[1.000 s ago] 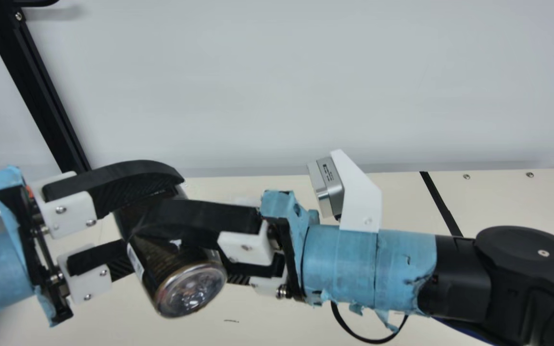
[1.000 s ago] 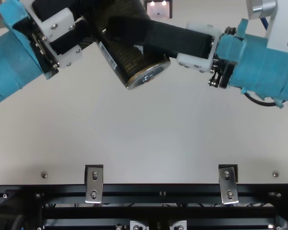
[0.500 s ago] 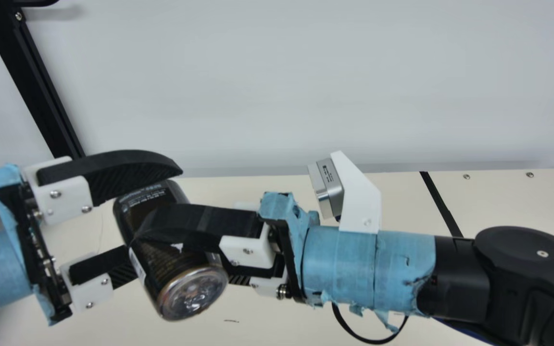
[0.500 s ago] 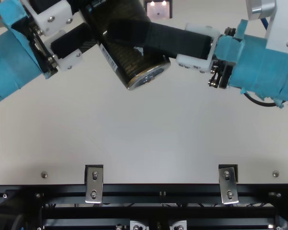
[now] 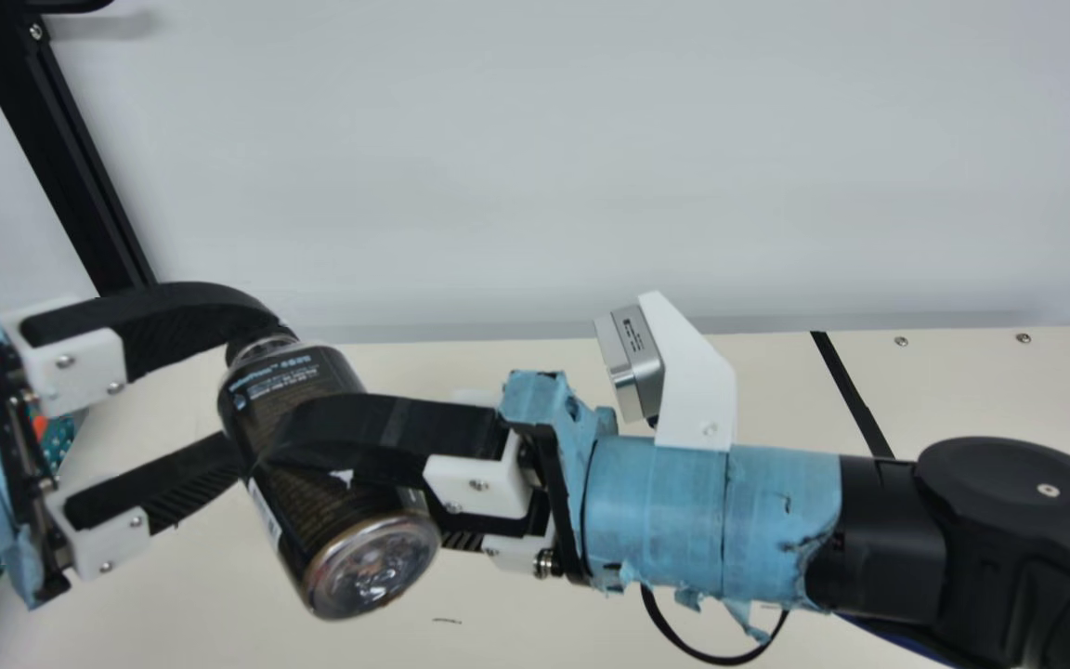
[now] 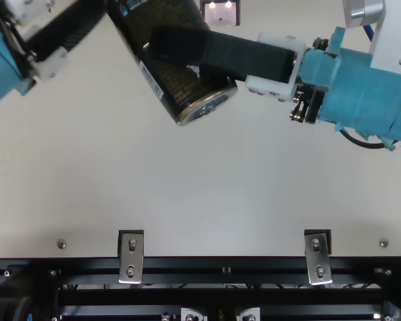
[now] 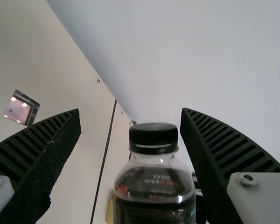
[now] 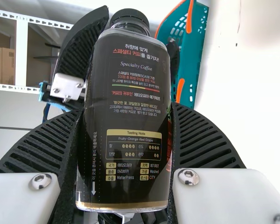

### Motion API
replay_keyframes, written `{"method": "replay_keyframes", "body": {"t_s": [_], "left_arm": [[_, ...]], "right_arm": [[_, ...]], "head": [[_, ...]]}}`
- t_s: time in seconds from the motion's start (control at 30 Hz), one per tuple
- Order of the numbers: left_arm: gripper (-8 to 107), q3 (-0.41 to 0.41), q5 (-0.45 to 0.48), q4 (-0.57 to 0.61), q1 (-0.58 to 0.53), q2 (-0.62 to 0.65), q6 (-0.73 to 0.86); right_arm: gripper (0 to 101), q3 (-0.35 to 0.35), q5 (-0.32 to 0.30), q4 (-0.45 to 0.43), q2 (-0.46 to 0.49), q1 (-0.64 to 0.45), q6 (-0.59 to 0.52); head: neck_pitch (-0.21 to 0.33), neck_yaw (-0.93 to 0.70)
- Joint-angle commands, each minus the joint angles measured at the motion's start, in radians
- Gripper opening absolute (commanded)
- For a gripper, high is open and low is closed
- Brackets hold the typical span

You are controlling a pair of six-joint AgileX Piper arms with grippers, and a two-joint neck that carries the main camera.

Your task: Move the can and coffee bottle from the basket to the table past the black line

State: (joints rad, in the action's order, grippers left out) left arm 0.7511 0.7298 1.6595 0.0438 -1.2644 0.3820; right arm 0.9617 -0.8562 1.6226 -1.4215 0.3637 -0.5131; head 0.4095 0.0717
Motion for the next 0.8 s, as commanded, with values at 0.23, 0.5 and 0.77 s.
{"method": "replay_keyframes", "body": {"t_s": [0.23,0.5,0.77], "left_arm": [[90,0.008,-0.030,-0.099,0.129,0.009,0.038],[90,0.010,-0.052,-0.188,0.177,0.012,0.053],[90,0.010,-0.049,-0.190,0.177,0.012,0.053]], "right_arm": [[0,0.000,0.000,0.000,0.000,0.000,0.000],[0,0.005,0.000,-0.006,0.001,-0.001,0.009],[0,0.020,0.080,-0.058,0.030,0.001,0.013]], "head": [[0.027,0.009],[0.027,0.009],[0.027,0.009]]}}
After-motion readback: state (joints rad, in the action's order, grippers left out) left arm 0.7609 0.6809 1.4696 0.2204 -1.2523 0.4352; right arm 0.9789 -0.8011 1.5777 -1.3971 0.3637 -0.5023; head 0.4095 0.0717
